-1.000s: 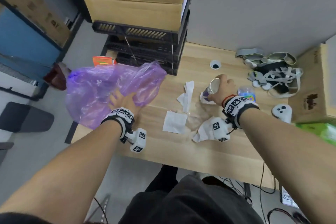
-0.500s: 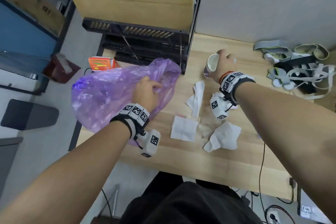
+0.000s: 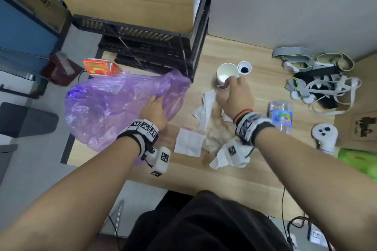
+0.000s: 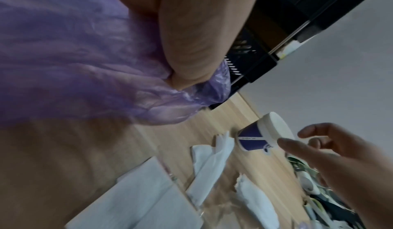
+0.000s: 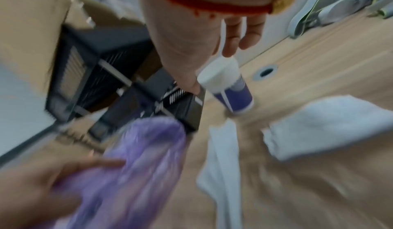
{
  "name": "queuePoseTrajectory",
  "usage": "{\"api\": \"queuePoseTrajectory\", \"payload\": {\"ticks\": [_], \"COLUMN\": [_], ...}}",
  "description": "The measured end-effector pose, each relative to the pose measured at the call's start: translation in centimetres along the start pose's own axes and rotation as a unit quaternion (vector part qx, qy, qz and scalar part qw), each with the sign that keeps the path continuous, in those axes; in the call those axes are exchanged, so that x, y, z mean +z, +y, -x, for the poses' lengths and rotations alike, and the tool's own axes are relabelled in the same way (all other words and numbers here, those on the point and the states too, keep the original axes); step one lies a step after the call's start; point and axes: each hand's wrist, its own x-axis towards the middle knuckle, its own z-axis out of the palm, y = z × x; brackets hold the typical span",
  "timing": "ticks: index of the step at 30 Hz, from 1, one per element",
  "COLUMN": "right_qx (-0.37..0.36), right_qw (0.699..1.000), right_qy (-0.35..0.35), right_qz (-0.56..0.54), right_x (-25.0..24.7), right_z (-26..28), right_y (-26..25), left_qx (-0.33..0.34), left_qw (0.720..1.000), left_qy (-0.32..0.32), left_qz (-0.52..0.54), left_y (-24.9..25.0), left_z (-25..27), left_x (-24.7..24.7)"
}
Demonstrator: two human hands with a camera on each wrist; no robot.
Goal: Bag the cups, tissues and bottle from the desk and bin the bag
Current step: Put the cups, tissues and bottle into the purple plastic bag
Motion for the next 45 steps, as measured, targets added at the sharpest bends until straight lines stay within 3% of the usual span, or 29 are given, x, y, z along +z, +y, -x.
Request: {"api": "queuePoseTrajectory", "payload": {"ticks": [2,5,8,11,15,18,21,23,25,30,34,38,43,45], "right_qx": [-0.053,-0.076,-0.094,-0.126,-0.161,-0.135,-0.109,-0.092,-0.071,-0.056,-0.088,-0.107,-0.113,-0.085], "right_qw": [0.991,0.948,0.899,0.901,0.922,0.957,0.974,0.980,0.974,0.896,0.857,0.875,0.897,0.910], "right_qy": [-0.106,-0.264,-0.347,-0.323,-0.331,-0.256,-0.178,-0.163,-0.213,-0.394,-0.413,-0.341,-0.356,-0.352], "right_qz": [0.057,0.164,0.252,0.259,0.119,-0.003,-0.089,-0.067,0.013,0.197,0.295,0.327,0.237,0.200], "right_x": [1.9,5.4,8.3,9.3,8.3,5.4,1.5,-0.4,-1.2,0.3,3.2,5.2,4.6,4.1], "right_z": [3.0,5.3,6.4,6.7,5.9,5.1,4.3,4.0,4.2,7.1,9.8,11.5,10.4,10.1], "right_y": [-0.1,-0.7,-1.3,-1.2,-0.1,0.5,1.5,2.9,4.4,7.7,8.1,7.5,7.4,7.2], "left_qx": [-0.030,-0.064,-0.091,-0.109,-0.123,-0.128,-0.108,-0.089,-0.073,-0.056,-0.047,-0.047,-0.023,-0.011], "left_qw": [0.999,0.997,0.995,0.992,0.989,0.988,0.988,0.989,0.990,0.991,0.992,0.991,0.989,0.990], "left_qy": [-0.029,-0.037,-0.028,0.000,0.017,0.018,0.034,0.034,0.018,0.008,0.015,0.009,0.026,0.024], "left_qz": [-0.003,0.012,0.032,0.071,0.075,0.087,0.104,0.110,0.118,0.123,0.119,0.127,0.147,0.141], "left_y": [-0.6,-1.1,-1.4,-1.0,-0.5,0.2,1.5,2.3,3.0,3.7,2.7,1.9,1.5,1.8], "left_z": [1.1,3.1,5.3,7.3,9.2,9.9,9.8,9.3,8.7,7.8,8.1,8.6,9.4,9.8], "left_x": [1.1,2.0,2.3,2.3,3.2,4.1,4.9,5.1,5.3,5.8,6.4,6.4,5.8,5.1]}}
